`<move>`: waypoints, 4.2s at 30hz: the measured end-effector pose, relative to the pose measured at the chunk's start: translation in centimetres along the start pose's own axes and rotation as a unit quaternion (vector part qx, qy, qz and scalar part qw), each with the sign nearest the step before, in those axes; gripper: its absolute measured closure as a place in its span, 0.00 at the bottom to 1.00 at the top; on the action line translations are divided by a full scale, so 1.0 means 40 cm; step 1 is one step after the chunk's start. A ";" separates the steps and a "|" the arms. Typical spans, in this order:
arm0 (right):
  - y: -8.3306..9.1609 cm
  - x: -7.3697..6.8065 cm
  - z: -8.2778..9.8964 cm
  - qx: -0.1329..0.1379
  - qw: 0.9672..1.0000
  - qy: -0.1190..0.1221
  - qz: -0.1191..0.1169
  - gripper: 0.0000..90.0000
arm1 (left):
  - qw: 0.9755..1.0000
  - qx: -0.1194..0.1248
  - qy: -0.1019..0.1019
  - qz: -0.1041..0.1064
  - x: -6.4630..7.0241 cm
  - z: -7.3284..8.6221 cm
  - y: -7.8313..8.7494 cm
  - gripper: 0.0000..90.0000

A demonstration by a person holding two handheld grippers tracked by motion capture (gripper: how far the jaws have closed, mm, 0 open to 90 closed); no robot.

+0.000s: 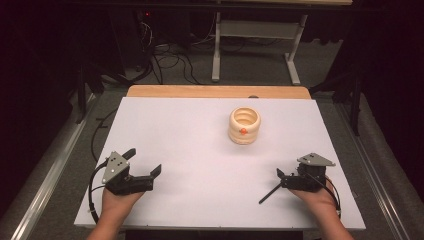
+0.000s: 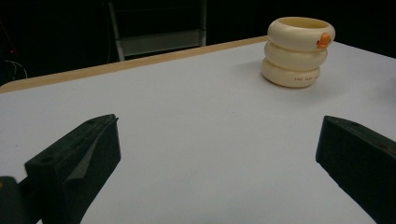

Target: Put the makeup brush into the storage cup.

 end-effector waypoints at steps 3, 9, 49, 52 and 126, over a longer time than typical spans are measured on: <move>0.008 -0.001 -0.015 -0.023 1.000 0.019 -0.008 0.04 | 1.000 0.001 0.002 0.002 0.001 -0.001 0.002 0.01; 0.022 -0.010 -0.026 -0.057 0.997 0.054 -0.021 0.04 | 1.000 0.003 0.004 0.003 0.001 -0.003 0.005 0.01; 0.044 -0.009 -0.043 -0.202 0.935 0.263 -0.125 0.05 | 1.000 0.001 0.011 0.003 -0.006 0.001 0.006 0.01; 0.038 -0.006 -0.046 -0.205 0.931 0.273 -0.131 0.08 | 1.000 0.000 0.011 0.003 -0.006 0.001 0.006 0.01; -0.031 -0.014 -0.072 -0.260 0.900 0.286 -0.202 0.92 | 1.000 0.005 0.017 0.002 -0.011 0.000 0.014 0.01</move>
Point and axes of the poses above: each handheld gripper's, and its own axes: y roughly backward along the jaws, z roughly out of its underside, x roughly to its right, the point moved 3 cm from there along -y, roughly forward along the jaws, and after that the axes turned 2 degrees about x, right-handed, at the moved point
